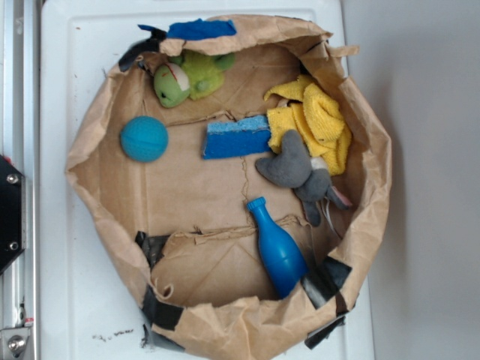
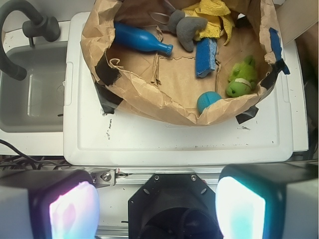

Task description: Grab the blue ball.

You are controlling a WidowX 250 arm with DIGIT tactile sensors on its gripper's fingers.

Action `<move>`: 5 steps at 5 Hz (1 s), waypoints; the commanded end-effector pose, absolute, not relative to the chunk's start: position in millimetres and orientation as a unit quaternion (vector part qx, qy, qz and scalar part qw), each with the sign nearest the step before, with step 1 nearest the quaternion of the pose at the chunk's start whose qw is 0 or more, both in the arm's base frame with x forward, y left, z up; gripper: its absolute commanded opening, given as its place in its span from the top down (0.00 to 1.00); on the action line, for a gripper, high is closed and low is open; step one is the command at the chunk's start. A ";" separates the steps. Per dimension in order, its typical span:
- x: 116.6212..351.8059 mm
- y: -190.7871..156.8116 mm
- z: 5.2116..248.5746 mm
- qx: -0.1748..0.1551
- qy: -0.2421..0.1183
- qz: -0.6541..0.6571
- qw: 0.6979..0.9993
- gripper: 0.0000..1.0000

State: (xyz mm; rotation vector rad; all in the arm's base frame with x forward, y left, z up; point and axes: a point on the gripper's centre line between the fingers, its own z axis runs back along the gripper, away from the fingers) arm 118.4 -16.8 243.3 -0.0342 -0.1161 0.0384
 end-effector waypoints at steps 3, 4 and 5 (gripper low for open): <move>181.4 12.3 248.7 -0.012 -0.067 -0.022 0.997 0.00; 200.0 47.7 230.9 -0.016 -0.058 -0.073 0.996 0.00; 200.0 47.7 230.9 -0.016 -0.058 -0.073 0.996 0.00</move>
